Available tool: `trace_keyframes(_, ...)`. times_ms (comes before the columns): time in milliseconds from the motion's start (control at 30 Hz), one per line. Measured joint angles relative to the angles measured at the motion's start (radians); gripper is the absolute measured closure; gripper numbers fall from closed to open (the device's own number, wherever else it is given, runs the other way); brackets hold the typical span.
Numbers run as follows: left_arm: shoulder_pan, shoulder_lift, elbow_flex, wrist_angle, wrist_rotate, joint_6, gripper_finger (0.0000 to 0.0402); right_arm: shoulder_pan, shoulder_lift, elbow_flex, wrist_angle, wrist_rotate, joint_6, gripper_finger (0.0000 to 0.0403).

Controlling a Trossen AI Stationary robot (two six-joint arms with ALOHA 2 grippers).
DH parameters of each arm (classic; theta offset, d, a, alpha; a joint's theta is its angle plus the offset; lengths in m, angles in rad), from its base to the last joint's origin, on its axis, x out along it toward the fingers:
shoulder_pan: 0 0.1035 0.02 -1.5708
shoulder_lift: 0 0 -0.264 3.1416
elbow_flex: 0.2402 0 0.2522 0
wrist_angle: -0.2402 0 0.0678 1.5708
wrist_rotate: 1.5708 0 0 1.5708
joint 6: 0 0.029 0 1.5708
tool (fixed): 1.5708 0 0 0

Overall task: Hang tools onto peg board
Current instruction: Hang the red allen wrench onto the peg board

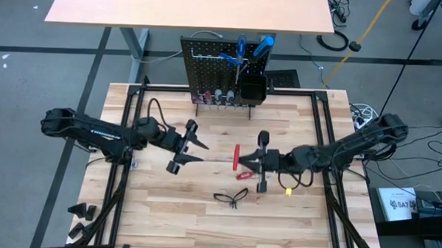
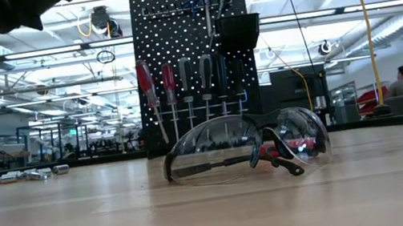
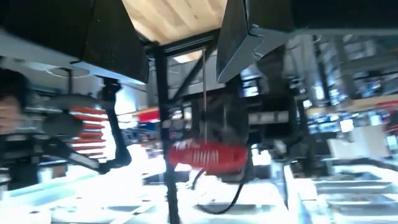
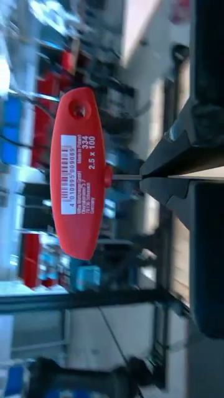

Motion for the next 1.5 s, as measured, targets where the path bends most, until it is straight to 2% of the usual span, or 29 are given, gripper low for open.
trace_keyframes(100,-0.009,0.036,0.019,0.013,-0.062,0.000,0.0205,-0.036,0.003,0.000,0.027,-0.004,-0.017,0.0403)
trace_keyframes(233,-0.019,0.102,0.073,0.015,-0.093,0.000,0.0205,-0.076,0.025,0.001,0.039,-0.034,-0.007,0.0403)
trace_keyframes(567,-0.021,0.271,0.158,0.014,-0.103,-0.020,0.0205,-0.087,0.109,0.001,0.131,-0.058,-0.014,0.0403)
trace_keyframes(867,-0.021,0.324,0.197,-0.001,-0.072,-0.027,0.0211,-0.087,0.144,0.001,0.159,-0.055,-0.015,0.0403)
trace_keyframes(1033,-0.021,0.324,0.197,-0.022,-0.069,-0.025,0.0266,-0.087,0.144,0.001,0.156,-0.054,-0.024,0.0403)
trace_keyframes(1233,-0.021,0.323,0.197,-0.021,-0.062,-0.018,0.0385,-0.087,0.144,0.001,0.156,-0.048,-0.023,0.0403)
trace_keyframes(1500,-0.021,0.323,0.197,-0.022,-0.058,-0.018,0.0396,-0.087,0.143,0.001,0.144,-0.048,-0.020,0.0400)
